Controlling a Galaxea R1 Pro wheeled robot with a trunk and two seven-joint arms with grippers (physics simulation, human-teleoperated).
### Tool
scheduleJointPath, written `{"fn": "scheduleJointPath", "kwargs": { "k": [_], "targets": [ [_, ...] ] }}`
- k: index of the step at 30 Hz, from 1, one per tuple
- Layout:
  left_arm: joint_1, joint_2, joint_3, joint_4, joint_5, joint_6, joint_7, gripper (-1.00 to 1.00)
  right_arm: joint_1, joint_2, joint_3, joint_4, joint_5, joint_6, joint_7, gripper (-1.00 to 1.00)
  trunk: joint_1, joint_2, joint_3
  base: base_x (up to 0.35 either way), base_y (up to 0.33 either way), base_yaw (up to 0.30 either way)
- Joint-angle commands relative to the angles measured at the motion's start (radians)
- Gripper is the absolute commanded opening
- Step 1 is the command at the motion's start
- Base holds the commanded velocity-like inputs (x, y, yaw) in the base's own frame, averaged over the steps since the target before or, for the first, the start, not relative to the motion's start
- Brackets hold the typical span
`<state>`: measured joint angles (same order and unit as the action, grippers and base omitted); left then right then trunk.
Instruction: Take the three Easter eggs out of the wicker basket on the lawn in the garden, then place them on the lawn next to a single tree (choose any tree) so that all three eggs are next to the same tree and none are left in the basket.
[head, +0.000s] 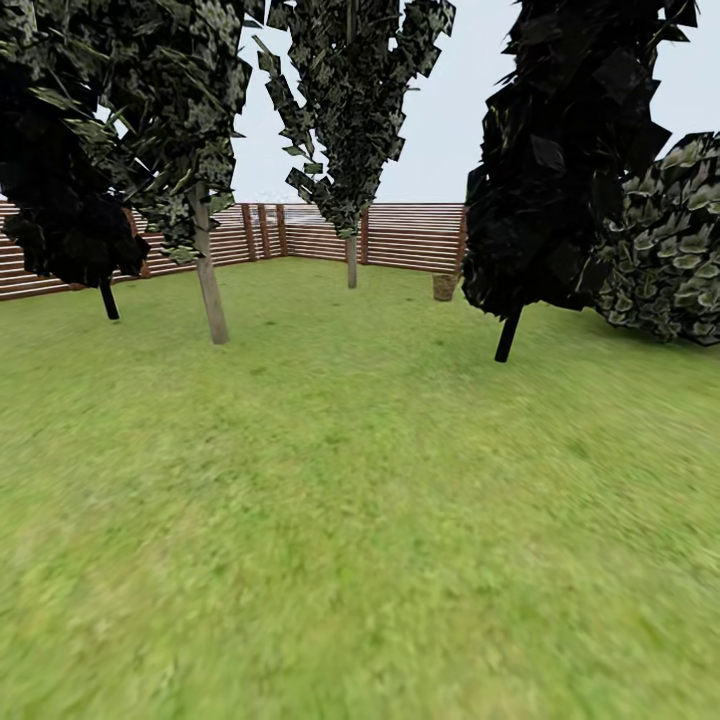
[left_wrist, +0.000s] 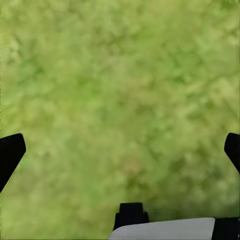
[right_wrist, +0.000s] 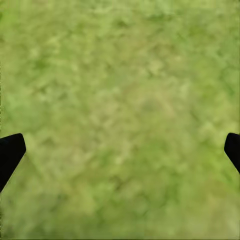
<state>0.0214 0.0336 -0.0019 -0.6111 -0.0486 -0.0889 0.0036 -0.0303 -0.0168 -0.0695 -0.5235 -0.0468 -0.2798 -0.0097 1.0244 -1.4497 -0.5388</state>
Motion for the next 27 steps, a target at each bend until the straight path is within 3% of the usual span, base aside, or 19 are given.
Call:
{"fn": "scheduleJointPath", "kwargs": {
  "k": [1, 27],
  "targets": [
    [0.000, 0.000, -0.001, -0.001, -0.005, -0.002, 0.000, 1.00, 0.000, 0.000, 0.001, 0.000, -0.005, -0.003, -0.001, 1.00, 0.001, 0.000, -0.001, 0.321, 0.068, 0.000],
    [0.001, 0.000, 0.000, -0.001, -0.005, -0.002, 0.001, 1.00, 0.000, 0.000, 0.002, 0.000, -0.002, -0.004, 0.001, 1.00, 0.001, 0.000, -0.001, 0.321, 0.081, 0.000]
  ]
}}
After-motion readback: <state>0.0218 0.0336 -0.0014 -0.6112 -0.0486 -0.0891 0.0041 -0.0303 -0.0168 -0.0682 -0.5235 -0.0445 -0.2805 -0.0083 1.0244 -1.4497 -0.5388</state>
